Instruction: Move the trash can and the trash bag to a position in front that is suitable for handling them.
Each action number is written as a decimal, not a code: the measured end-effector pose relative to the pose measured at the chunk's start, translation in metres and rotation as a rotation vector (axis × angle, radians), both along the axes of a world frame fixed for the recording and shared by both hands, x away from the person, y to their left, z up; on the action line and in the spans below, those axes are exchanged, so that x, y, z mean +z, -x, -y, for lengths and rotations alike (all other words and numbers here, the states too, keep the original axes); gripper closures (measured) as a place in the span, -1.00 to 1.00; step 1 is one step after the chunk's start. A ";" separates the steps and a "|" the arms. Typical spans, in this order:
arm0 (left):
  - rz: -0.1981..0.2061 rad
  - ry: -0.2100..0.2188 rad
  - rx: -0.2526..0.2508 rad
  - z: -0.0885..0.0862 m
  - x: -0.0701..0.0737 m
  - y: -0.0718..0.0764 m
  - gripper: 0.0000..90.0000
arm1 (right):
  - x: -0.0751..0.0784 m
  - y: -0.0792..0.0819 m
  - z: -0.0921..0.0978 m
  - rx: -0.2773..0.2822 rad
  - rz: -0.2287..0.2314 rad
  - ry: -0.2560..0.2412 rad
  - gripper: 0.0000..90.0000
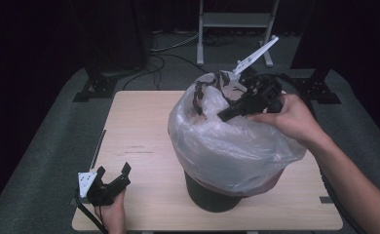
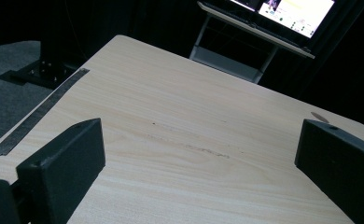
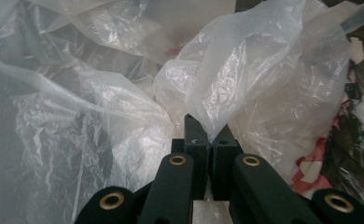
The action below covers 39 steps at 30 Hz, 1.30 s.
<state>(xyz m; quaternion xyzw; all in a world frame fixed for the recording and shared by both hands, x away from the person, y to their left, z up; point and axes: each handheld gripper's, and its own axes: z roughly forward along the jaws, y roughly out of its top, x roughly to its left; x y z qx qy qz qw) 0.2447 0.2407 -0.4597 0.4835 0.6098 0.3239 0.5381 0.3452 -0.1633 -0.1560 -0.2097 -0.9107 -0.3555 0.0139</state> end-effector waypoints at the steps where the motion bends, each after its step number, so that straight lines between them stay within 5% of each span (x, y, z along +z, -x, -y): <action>1: 0.000 0.000 0.000 0.000 0.000 0.000 -0.99 | 0.005 0.002 0.002 -0.001 0.002 -0.010 0.99; 6: 0.001 0.001 0.000 0.001 0.000 -0.001 -0.99 | 0.030 0.018 0.010 0.005 0.021 -0.054 0.99; 15: -0.002 -0.005 -0.008 0.003 -0.001 -0.001 -0.99 | 0.053 0.041 0.016 -0.011 0.096 -0.029 0.99; 17: -0.003 -0.006 -0.008 0.004 -0.001 -0.001 -0.99 | 0.051 0.040 0.015 -0.009 0.091 -0.027 0.99; 22: -0.004 -0.005 -0.005 0.002 -0.001 0.000 -0.99 | 0.019 0.025 0.000 -0.021 0.097 0.026 0.99; 25: -0.001 0.000 0.001 0.000 0.000 0.000 -0.99 | 0.007 0.017 -0.006 -0.061 0.168 0.044 0.99; 33: 0.000 0.009 0.003 -0.002 -0.001 -0.001 -0.99 | 0.007 0.000 -0.004 -0.102 0.194 -0.064 0.99; 39: -0.001 0.004 -0.003 0.000 0.000 0.000 -0.99 | -0.021 -0.008 -0.019 -0.040 0.124 0.066 0.99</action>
